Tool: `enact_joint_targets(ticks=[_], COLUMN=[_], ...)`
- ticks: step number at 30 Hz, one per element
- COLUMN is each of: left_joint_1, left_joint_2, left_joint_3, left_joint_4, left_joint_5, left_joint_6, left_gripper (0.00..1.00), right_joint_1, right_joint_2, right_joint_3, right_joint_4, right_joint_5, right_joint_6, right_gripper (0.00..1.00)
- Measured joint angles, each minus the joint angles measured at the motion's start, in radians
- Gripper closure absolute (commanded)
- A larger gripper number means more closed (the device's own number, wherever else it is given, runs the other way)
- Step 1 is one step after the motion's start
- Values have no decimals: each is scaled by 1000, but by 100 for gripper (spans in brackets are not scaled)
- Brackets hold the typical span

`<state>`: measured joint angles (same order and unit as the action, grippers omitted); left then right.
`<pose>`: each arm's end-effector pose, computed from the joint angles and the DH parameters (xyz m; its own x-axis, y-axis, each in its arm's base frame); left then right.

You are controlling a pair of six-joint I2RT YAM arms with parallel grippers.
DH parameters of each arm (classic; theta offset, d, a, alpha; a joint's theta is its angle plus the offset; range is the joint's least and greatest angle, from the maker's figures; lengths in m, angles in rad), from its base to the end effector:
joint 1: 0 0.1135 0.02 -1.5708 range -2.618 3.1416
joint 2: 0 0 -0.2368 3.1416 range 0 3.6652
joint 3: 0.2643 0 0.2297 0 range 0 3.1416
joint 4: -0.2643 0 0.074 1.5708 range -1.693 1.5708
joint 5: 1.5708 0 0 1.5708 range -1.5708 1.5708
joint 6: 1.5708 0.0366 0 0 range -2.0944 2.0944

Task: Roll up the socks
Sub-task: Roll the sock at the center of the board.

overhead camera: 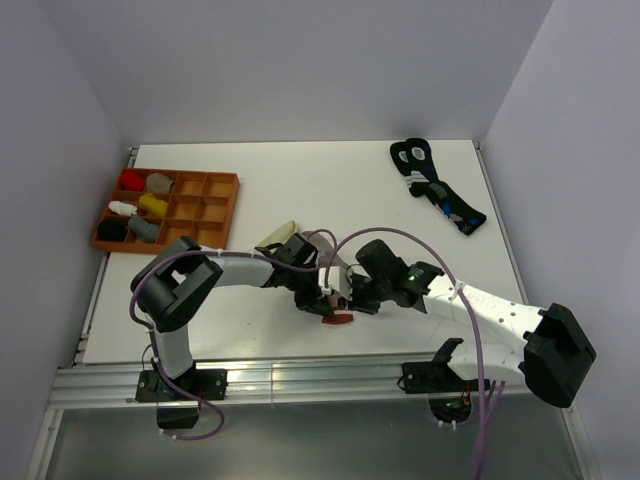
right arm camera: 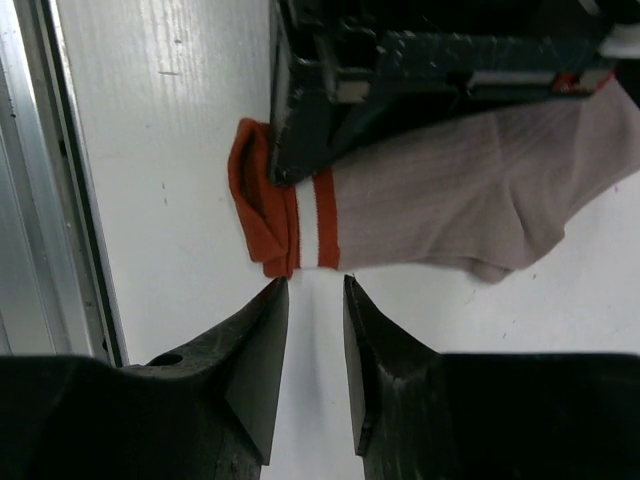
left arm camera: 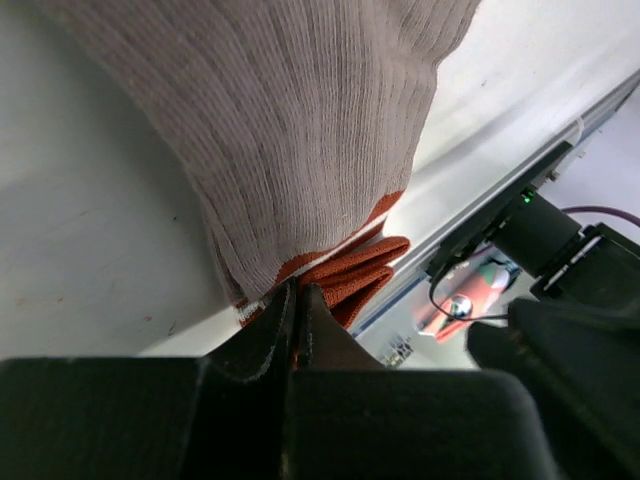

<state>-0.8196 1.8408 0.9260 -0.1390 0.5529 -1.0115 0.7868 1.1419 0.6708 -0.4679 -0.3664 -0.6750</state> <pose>0.2029 -0.2455 0.1112 -0.9922 0.0056 0.1247 -0.0789 0.7461 -0.6612 0.1392 0.1581 0.1944 0.0616 -0.7644 -0.6417 -0.9888 0.0407 -0.1434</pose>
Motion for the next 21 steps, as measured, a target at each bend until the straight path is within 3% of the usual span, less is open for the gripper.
enact_joint_targets(ticks=[11, 19, 21], left_joint_1=[13, 13, 14], left_joint_2=[24, 37, 37], left_joint_3=[5, 26, 26], left_joint_4=[17, -2, -2], left_joint_5=[50, 53, 53], left_joint_6=[-8, -6, -6], left_gripper=[100, 100, 100], right_joint_1=[106, 146, 154], right_joint_2=[80, 132, 151], right_joint_3=[-33, -38, -38], right_joint_4=[53, 85, 102], right_joint_5=[10, 37, 45], right_joint_6=[-37, -48, -48], right_gripper=[60, 64, 69])
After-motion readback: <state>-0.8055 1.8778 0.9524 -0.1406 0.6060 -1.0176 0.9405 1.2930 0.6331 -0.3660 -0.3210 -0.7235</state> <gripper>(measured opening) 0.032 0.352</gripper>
